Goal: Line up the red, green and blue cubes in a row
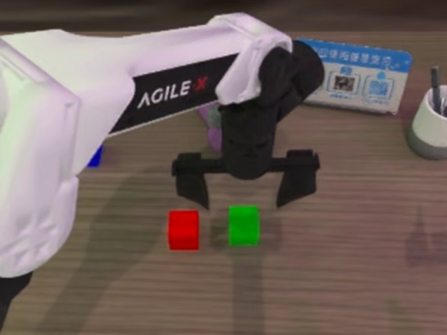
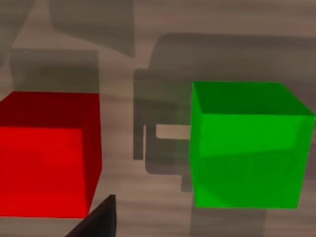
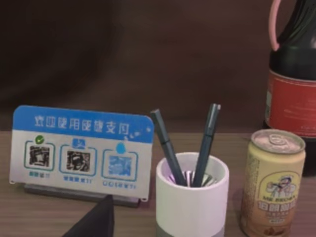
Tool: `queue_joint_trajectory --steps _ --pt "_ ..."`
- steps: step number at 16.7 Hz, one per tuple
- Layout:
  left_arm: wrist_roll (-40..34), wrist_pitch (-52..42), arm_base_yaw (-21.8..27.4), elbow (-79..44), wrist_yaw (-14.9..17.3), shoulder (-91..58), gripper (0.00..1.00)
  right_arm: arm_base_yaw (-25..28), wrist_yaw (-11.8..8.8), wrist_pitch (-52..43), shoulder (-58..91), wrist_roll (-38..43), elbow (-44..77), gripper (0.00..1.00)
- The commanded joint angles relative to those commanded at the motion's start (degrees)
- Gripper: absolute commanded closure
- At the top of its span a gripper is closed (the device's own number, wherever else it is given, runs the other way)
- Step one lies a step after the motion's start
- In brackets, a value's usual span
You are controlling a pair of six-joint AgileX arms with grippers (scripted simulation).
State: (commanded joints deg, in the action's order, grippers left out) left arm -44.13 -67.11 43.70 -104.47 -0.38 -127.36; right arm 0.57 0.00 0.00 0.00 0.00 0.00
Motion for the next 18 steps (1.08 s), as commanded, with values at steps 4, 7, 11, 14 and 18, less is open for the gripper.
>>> queue_joint_trajectory --steps 4,7,11,14,18 --pt "0.04 -3.30 -0.30 -2.49 -0.03 1.19 0.00 0.00 0.00 0.00 0.00 0.00 0.00 0.00" --pt "0.18 -3.16 -0.12 -2.42 -0.02 0.95 0.00 0.00 0.00 0.00 0.00 0.00 0.00 0.00" --pt "6.41 -3.61 -6.19 -4.31 0.11 -0.53 0.00 0.00 0.00 0.00 0.00 0.00 0.00 0.00" --pt "16.43 -4.28 -15.11 -6.66 0.30 -2.59 0.00 0.00 0.00 0.00 0.00 0.00 0.00 0.00" --pt "31.47 -5.07 -28.53 -9.76 0.49 -5.22 0.00 0.00 0.00 0.00 0.00 0.00 0.00 0.00"
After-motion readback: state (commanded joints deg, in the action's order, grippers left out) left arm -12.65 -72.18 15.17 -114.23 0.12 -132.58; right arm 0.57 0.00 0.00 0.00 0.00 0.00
